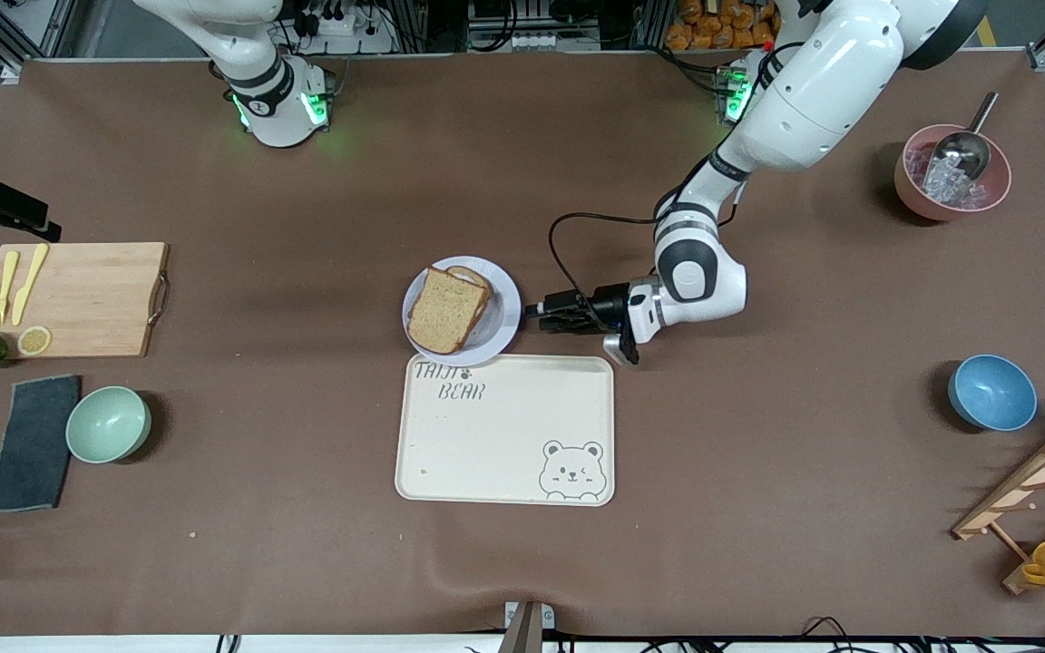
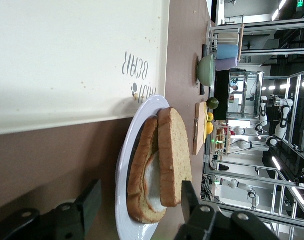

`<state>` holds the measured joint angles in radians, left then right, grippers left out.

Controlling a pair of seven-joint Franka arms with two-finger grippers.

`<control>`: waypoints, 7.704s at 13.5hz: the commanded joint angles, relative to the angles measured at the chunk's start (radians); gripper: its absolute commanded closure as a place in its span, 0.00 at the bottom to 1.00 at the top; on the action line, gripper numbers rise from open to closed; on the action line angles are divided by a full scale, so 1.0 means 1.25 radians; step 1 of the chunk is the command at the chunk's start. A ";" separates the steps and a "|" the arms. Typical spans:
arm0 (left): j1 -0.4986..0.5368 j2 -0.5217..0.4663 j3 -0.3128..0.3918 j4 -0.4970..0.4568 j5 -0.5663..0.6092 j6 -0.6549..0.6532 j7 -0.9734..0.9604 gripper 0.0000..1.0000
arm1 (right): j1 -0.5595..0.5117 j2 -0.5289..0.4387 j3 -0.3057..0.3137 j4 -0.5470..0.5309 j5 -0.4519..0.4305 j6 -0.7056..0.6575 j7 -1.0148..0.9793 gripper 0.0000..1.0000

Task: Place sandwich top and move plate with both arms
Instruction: 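Grasp the white plate rim with the left gripper, then slide the plate with the left gripper onto the bear tray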

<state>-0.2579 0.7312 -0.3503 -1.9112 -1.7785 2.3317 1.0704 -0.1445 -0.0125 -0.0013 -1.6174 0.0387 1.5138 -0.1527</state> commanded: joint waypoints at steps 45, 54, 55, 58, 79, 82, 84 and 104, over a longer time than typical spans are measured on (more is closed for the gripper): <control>-0.080 0.115 0.008 0.113 -0.040 0.060 0.183 0.89 | -0.005 0.020 -0.003 0.003 -0.001 0.000 0.009 0.00; -0.077 0.104 -0.001 0.113 -0.039 0.060 0.176 1.00 | -0.003 0.022 -0.003 -0.002 -0.001 0.003 0.009 0.00; -0.076 0.097 -0.003 0.110 -0.040 0.059 0.173 1.00 | -0.003 0.022 -0.003 -0.003 -0.001 0.003 0.009 0.00; -0.060 0.092 -0.030 0.108 -0.048 0.059 0.173 1.00 | -0.003 0.022 -0.003 -0.003 -0.001 0.003 0.009 0.00; 0.280 0.025 -0.216 0.059 -0.078 0.060 0.161 1.00 | 0.027 0.017 0.006 0.117 0.011 -0.080 0.063 0.00; 0.290 0.038 -0.198 0.083 -0.076 0.060 0.143 1.00 | 0.025 0.017 0.006 0.113 0.013 -0.094 0.067 0.00; 0.286 0.047 -0.183 0.104 -0.072 0.061 0.077 1.00 | 0.026 0.017 0.006 0.111 0.014 -0.095 0.068 0.00; 0.195 0.165 -0.067 0.193 -0.024 0.059 0.075 0.95 | 0.069 -0.019 0.006 0.070 0.014 -0.100 0.068 0.00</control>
<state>0.0050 0.9254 -0.4491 -1.6951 -1.8238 2.4117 1.1740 -0.0607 -0.0050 0.0091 -1.4984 0.0501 1.3852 -0.0853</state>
